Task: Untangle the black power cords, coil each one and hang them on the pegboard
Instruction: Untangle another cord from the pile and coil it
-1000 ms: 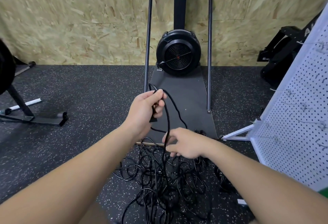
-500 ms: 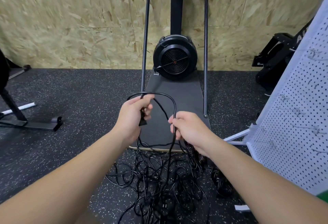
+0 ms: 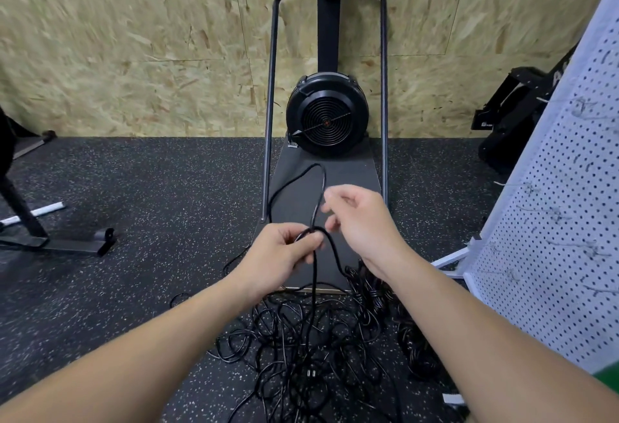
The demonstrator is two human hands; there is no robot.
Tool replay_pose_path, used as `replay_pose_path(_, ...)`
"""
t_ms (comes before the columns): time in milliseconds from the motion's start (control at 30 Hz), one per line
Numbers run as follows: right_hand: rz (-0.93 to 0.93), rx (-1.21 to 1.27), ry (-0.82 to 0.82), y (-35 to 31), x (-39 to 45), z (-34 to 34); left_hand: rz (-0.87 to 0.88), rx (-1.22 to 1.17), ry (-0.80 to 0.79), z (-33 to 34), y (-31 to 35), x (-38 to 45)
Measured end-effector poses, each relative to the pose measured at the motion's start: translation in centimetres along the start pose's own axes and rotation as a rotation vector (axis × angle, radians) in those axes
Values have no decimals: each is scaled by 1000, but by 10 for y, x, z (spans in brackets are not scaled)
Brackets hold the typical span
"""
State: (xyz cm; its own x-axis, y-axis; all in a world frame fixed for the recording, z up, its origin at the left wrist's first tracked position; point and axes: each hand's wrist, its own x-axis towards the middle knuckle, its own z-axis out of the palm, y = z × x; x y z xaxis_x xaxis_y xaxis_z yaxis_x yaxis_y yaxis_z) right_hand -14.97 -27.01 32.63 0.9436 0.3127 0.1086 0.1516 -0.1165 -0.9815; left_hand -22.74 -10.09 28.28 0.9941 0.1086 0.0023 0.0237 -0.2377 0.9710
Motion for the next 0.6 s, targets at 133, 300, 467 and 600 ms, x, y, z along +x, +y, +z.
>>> replay_pose_path(133, 180, -137, -177, 7, -9, -6, 36, -71, 91, -4, 7, 7)
replay_pose_path(300, 71, -241, -134, 18, -12, -10, 92, -226, 168, -4, 24, 17)
replay_pose_path(467, 177, -360, -560, 41, -18, -13, 141, -397, 173, -8, 41, 27)
replay_pose_path(600, 215, -433, -711, 73, -25, -5, 130, -473, 169, -7, 42, 31)
